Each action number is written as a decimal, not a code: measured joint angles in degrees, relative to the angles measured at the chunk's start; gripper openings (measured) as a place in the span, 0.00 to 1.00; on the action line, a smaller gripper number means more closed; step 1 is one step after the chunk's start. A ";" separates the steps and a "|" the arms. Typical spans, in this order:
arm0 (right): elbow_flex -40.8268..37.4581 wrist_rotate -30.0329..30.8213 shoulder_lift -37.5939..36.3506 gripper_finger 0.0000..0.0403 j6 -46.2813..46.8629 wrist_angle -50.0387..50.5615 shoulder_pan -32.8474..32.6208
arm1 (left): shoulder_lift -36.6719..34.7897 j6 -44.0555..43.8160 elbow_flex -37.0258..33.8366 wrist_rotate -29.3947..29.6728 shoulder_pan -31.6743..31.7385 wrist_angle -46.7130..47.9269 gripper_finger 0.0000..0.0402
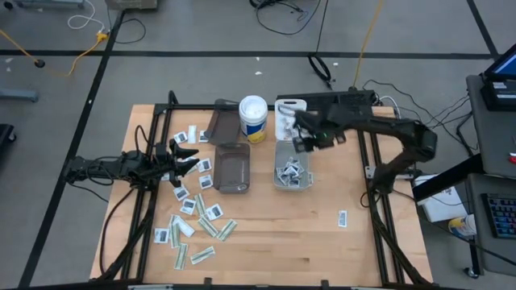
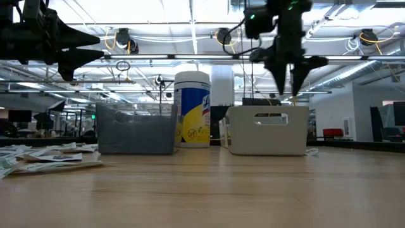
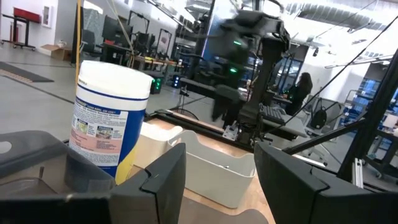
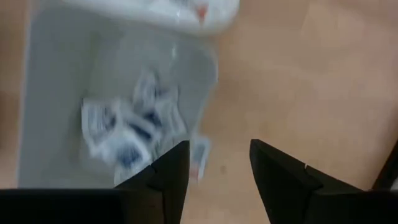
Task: Pick & Place First Aid Supplies
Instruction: Put the bottom ointment pack into the white bin
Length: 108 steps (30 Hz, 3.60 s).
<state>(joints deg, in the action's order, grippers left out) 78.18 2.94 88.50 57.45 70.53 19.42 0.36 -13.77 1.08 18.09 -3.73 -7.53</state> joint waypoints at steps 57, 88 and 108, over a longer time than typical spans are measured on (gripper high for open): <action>-39.94 -6.29 -11.05 0.40 61.76 -24.92 -50.55 | 0.02 0.01 0.00 0.00 0.00 0.01 0.49; -26.95 -7.69 -14.69 0.00 43.88 -9.28 -44.49 | 0.01 0.01 0.00 0.00 0.00 0.02 0.49; -10.78 -10.69 -13.24 0.00 21.99 5.24 -30.74 | 0.00 0.01 0.02 0.00 0.00 0.00 0.49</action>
<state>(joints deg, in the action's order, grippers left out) 67.40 -7.75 75.26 79.44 75.76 -11.32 0.36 -13.76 1.10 18.09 -3.73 -7.53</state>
